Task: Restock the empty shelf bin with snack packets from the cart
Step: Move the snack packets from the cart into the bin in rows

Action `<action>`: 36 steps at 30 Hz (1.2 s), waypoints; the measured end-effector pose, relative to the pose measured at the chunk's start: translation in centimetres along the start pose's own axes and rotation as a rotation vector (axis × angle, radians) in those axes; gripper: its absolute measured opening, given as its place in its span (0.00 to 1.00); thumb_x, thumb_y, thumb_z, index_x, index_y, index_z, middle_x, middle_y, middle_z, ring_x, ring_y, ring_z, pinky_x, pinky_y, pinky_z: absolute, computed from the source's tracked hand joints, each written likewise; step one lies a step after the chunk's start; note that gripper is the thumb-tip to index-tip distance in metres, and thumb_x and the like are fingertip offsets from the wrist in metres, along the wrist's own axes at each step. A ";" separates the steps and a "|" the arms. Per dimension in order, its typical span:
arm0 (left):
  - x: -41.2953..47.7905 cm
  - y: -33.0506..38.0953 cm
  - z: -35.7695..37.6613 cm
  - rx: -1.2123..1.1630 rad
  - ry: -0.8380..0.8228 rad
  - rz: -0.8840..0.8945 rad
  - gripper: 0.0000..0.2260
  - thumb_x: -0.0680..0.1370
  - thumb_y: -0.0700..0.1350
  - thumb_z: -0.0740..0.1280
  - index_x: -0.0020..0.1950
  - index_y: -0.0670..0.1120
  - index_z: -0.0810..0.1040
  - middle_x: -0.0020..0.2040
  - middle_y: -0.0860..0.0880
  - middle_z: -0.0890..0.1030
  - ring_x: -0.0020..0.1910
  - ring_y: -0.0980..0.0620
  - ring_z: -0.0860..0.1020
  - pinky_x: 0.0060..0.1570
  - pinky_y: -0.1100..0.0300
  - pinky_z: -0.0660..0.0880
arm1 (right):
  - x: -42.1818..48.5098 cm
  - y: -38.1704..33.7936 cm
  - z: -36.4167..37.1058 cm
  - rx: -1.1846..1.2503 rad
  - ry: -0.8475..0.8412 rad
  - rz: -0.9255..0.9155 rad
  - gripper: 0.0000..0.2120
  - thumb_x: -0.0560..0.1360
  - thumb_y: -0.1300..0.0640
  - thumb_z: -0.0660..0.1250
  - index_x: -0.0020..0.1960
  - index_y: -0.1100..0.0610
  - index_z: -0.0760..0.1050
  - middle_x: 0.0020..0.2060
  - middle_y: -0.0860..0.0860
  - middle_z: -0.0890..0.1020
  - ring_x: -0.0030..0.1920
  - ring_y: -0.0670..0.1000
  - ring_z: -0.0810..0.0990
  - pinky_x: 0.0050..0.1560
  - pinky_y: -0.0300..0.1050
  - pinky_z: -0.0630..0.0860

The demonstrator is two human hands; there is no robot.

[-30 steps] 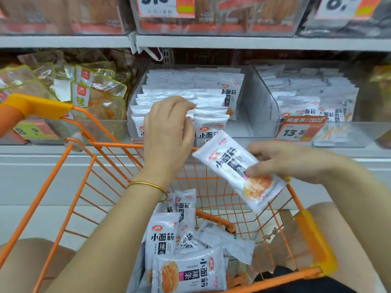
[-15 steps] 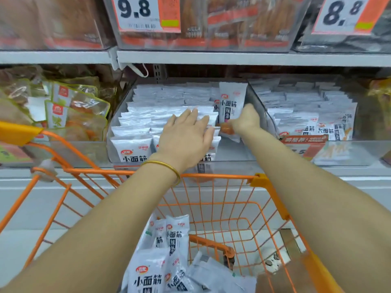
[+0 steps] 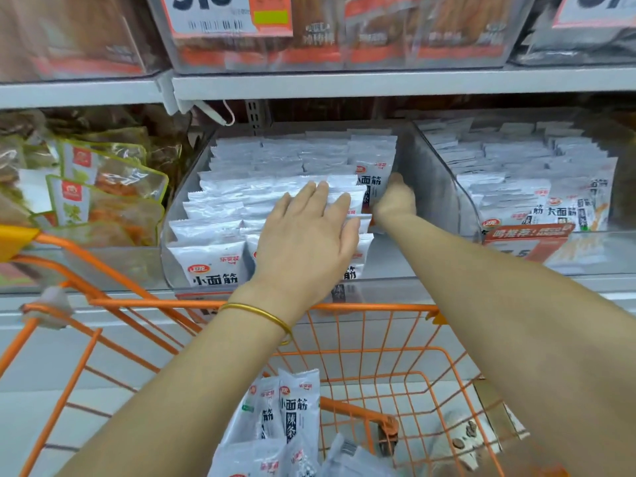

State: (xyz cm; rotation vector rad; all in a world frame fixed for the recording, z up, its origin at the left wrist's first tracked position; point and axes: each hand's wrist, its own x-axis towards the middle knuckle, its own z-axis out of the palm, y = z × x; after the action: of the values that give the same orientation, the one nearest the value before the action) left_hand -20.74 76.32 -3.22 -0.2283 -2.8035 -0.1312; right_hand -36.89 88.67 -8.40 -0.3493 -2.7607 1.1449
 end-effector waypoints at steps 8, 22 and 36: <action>-0.7 0.3 -0.6 0.011 0.048 0.004 0.36 0.73 0.59 0.35 0.73 0.48 0.64 0.74 0.44 0.63 0.75 0.47 0.56 0.73 0.49 0.46 | -1.1 -0.8 -1.0 0.002 -0.065 -0.011 0.13 0.78 0.63 0.55 0.62 0.61 0.64 0.61 0.61 0.74 0.53 0.57 0.77 0.47 0.41 0.71; -7.9 -0.4 -1.9 -0.118 0.295 0.009 0.16 0.76 0.44 0.55 0.57 0.43 0.78 0.61 0.45 0.78 0.59 0.42 0.74 0.60 0.48 0.67 | -14.3 -1.3 -11.2 0.097 -0.037 -0.372 0.07 0.75 0.66 0.60 0.53 0.59 0.71 0.45 0.58 0.80 0.45 0.59 0.81 0.47 0.53 0.79; -11.0 -2.0 -1.4 -0.191 0.336 -0.116 0.14 0.71 0.39 0.58 0.50 0.47 0.81 0.51 0.49 0.80 0.52 0.43 0.75 0.50 0.52 0.64 | -25.9 8.2 2.3 -0.418 -1.102 -0.255 0.25 0.75 0.60 0.66 0.70 0.56 0.64 0.68 0.54 0.69 0.64 0.55 0.72 0.59 0.46 0.73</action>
State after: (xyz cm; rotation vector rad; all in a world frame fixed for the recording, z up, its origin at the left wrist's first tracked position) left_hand -10.41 72.68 -5.61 -0.0779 -2.4686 -0.4247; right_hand -11.09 85.96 -16.70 0.8541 -3.7814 0.7981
